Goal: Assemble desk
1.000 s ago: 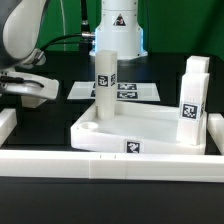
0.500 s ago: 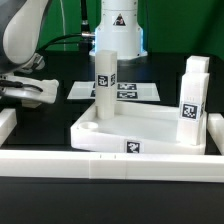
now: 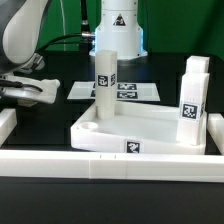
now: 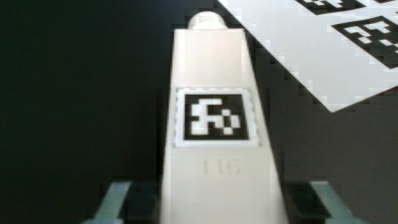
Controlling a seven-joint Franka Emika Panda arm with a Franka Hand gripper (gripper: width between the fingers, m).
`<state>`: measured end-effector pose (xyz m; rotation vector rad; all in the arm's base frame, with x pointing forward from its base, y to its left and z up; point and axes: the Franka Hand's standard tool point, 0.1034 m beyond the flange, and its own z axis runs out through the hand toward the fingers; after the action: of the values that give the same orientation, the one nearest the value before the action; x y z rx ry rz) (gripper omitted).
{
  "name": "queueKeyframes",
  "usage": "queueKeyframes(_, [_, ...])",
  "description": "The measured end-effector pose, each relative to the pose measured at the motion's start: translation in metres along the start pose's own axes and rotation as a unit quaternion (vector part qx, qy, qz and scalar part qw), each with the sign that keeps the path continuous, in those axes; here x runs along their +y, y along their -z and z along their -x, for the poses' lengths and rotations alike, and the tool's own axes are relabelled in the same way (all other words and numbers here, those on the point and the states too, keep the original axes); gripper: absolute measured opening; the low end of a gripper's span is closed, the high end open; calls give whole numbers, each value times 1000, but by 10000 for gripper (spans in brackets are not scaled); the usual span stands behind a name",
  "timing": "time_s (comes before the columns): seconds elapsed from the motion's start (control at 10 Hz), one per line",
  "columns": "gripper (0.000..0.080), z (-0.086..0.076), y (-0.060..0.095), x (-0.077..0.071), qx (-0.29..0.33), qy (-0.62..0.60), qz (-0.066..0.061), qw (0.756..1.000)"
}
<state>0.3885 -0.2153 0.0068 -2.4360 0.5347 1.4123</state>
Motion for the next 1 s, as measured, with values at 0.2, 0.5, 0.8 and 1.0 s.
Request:
queueKeyframes(0.2, [288,0,0,0,0,0,0,1000])
queueKeyframes(0.5, [290,5,6,-2,2,2,-2,1000])
queueKeyframes(0.8, [290,34,35,-20,15,-17,-16,1000])
queueKeyframes(1.0, [290,41,49,-25,27,-26,-17,999])
